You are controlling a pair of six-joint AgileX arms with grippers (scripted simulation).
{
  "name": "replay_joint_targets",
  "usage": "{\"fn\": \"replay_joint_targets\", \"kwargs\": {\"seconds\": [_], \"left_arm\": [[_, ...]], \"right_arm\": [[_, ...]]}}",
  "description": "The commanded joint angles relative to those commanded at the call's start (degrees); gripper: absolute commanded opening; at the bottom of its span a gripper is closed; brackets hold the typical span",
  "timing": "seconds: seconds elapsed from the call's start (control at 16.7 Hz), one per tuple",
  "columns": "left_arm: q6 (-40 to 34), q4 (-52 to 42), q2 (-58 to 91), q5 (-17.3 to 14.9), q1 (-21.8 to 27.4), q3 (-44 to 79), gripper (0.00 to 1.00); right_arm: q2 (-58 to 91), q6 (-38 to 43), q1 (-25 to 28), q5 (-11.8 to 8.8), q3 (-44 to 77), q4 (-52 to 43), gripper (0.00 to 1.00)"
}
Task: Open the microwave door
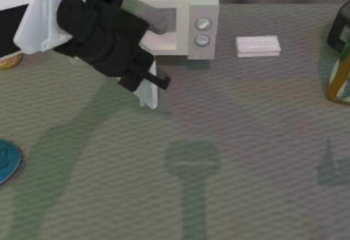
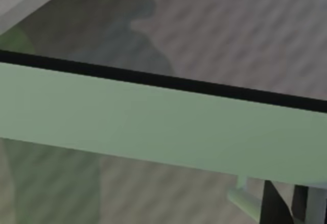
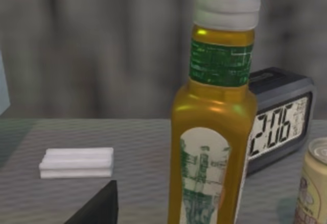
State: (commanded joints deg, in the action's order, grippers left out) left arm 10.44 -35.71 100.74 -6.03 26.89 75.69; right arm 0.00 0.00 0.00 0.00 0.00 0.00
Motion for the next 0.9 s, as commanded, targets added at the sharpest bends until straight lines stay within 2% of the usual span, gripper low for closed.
{"fn": "replay_joint_targets", "kwargs": {"seconds": [0.18, 0.9], "left_arm": [[2.9, 0.1, -1.3, -1.6, -1.1, -1.1, 0.00], [2.9, 0.1, -1.3, -1.6, -1.1, -1.1, 0.00]], "right_arm": [[0.0, 0.0, 0.0, 0.0, 0.0, 0.0, 1.00], [0.0, 0.0, 0.0, 0.0, 0.0, 0.0, 1.00]]}}
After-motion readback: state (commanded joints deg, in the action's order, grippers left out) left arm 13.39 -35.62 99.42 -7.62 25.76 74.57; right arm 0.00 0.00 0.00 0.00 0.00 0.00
